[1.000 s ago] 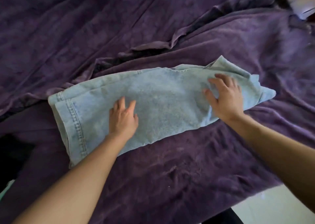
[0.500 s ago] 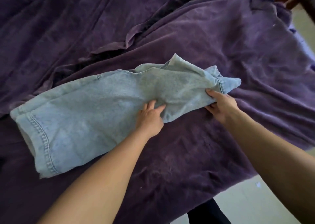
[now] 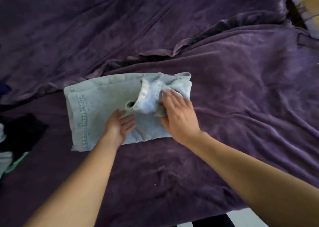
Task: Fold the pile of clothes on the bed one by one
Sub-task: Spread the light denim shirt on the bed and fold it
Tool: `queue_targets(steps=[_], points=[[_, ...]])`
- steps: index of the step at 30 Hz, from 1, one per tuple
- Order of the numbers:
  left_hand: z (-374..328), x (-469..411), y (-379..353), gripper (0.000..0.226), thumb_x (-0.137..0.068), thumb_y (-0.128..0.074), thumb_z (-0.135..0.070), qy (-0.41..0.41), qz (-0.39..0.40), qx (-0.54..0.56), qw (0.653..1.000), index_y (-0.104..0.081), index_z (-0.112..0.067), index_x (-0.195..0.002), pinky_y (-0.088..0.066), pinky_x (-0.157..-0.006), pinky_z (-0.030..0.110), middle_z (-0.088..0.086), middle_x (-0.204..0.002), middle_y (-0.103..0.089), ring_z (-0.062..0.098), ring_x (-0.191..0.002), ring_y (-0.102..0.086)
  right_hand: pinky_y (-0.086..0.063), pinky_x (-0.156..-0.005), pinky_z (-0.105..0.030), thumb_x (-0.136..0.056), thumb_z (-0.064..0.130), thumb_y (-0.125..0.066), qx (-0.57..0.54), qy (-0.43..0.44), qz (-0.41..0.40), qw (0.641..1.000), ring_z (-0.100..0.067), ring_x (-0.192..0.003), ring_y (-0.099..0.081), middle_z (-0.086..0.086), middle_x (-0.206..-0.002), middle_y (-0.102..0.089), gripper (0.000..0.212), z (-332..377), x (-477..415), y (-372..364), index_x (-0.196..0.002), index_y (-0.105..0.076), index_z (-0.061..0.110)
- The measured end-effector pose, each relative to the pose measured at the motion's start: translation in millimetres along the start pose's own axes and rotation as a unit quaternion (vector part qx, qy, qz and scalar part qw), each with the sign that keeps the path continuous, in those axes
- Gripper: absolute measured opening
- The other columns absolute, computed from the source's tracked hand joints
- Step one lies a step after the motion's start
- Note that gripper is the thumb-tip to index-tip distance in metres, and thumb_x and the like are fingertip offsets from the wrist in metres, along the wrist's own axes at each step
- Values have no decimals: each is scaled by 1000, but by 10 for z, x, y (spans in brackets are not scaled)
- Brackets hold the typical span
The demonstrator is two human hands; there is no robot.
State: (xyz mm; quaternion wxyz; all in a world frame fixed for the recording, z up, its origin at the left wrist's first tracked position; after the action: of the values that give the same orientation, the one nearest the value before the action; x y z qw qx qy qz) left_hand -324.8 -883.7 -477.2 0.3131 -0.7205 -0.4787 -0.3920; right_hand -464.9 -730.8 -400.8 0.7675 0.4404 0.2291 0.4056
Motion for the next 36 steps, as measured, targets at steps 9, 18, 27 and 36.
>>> queue_targets(steps=[9,18,27,36], points=[[-121,174,545,35,-96,-52,-18,-327,-107,-440,829,-55,-13,-131,-42,-93,29,11,-124,-57,23,-114,-55,-15,-119,-45,-92,29,-56,79,49,260,961,-22,-148,-11,-3,-159,-21,40,-53,246,-895,-132,-51,21],[272,46,288,19,-94,-57,-19,-295,-37,-463,835,-68,-5,-92,-38,-62,28,11,-80,-68,20,-68,-59,-47,-88,-34,-79,49,-71,-177,-412,10,894,-22,-111,-57,-3,-129,-54,65,-692,-21,-561,-130,-47,17],[358,-250,301,67,-80,-56,2,-485,45,-701,520,-41,-18,-142,-49,-90,39,6,-138,-43,26,-120,-42,-58,-66,-31,-60,41,-89,-260,-503,-10,824,-13,-84,-68,6,-95,-68,54,-951,-14,-794,-100,-59,20],[377,-218,496,43,-92,-50,-9,-319,71,-600,731,-56,-21,-132,-42,-88,31,9,-111,-57,21,-100,-51,-59,-64,-33,-68,21,-84,-394,-458,-27,796,-18,-80,-73,-3,-93,-74,36,-414,-7,-438,-99,-67,14]])
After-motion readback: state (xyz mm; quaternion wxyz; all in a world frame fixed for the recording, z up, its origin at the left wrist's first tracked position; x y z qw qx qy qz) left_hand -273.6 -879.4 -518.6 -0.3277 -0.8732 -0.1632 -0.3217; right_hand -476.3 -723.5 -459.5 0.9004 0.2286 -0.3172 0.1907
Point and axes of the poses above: each hand's wrist, its own x-axis away from the middle knuckle, its own y-axis out of the back of the hand, z = x × y, the point moved 4 cm from there along -x, towards the middle knuckle
